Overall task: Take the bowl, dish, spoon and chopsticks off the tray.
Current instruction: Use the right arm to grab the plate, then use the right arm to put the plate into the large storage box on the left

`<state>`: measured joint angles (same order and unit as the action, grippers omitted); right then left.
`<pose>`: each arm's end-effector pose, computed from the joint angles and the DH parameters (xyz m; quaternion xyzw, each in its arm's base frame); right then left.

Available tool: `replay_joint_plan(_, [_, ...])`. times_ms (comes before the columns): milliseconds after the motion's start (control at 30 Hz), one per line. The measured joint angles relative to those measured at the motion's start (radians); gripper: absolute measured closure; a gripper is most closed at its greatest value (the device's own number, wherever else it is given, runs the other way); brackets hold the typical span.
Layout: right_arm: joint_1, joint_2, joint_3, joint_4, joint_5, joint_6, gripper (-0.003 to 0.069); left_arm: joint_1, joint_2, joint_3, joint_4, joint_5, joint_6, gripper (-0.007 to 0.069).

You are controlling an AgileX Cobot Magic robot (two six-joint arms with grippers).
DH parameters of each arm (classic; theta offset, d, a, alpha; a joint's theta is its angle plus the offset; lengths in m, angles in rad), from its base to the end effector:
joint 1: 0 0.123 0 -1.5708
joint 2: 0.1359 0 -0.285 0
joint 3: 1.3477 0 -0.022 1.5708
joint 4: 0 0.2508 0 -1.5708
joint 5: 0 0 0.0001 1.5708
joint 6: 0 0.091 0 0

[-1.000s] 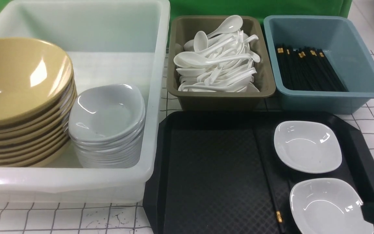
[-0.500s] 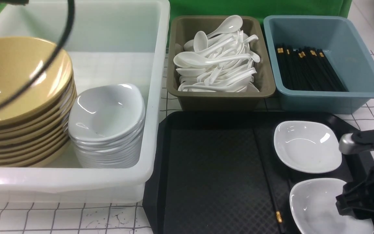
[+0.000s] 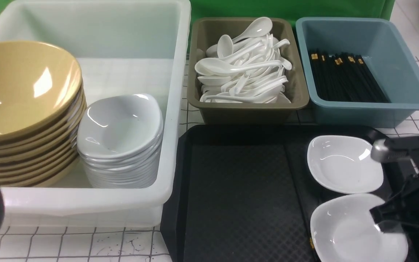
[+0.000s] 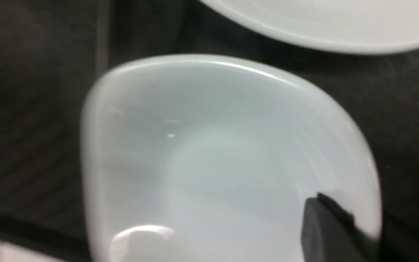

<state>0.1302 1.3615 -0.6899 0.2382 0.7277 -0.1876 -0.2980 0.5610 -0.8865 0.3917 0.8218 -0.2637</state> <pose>0.2208 0.0433 0.2006 -0.0790 0.9845 0.0861 0.1306 0.0876 -0.0003 0.3950 0.0466 0.8193 0.0352 0.5703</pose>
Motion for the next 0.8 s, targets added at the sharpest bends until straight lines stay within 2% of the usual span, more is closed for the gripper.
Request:
replay_joint_plan(33, [0.001, -0.019, -0.015, 0.012, 0.021, -0.008, 0.0573, 0.0, -0.022, 0.034, 0.017, -0.014, -0.014, 0.0484])
replay_joint_plan(67, [0.014, -0.093, -0.082, 0.087, 0.069, -0.068, 0.0591, 0.0, -0.062, 0.103, 0.062, -0.039, -0.056, 0.0484])
replay_joint_plan(100, [0.017, -0.093, -0.082, 0.087, 0.069, -0.068, 0.0591, 0.0, -0.066, 0.111, 0.066, -0.043, -0.06, 0.0484])
replay_joint_plan(133, [0.035, -0.123, -0.118, 0.137, 0.071, -0.098, 0.0591, 0.0, -0.083, 0.145, 0.085, -0.056, -0.082, 0.0484])
replay_joint_plan(233, [0.157, -0.157, -0.237, 0.246, 0.016, -0.13, 0.0591, 0.0, -0.107, 0.215, 0.119, -0.087, -0.131, 0.0484])
replay_joint_plan(400, [0.41, 0.011, -0.495, 0.29, -0.131, -0.097, 0.0591, 0.0, -0.115, 0.292, 0.137, -0.172, -0.185, 0.0484])
replay_joint_plan(467, [0.457, 0.104, -0.597, 0.294, -0.152, -0.083, 0.0591, 0.0, -0.115, 0.297, 0.137, -0.184, -0.188, 0.0484])
replay_joint_plan(600, [0.515, 0.283, -0.805, 0.296, -0.161, -0.031, 0.0591, -0.001, -0.115, 0.297, 0.137, -0.196, -0.19, 0.0484])
replay_joint_plan(800, [0.531, 0.469, -1.003, 0.292, -0.14, 0.03, 0.0591, -0.001, -0.115, 0.297, 0.1, -0.196, -0.19, 0.0484])
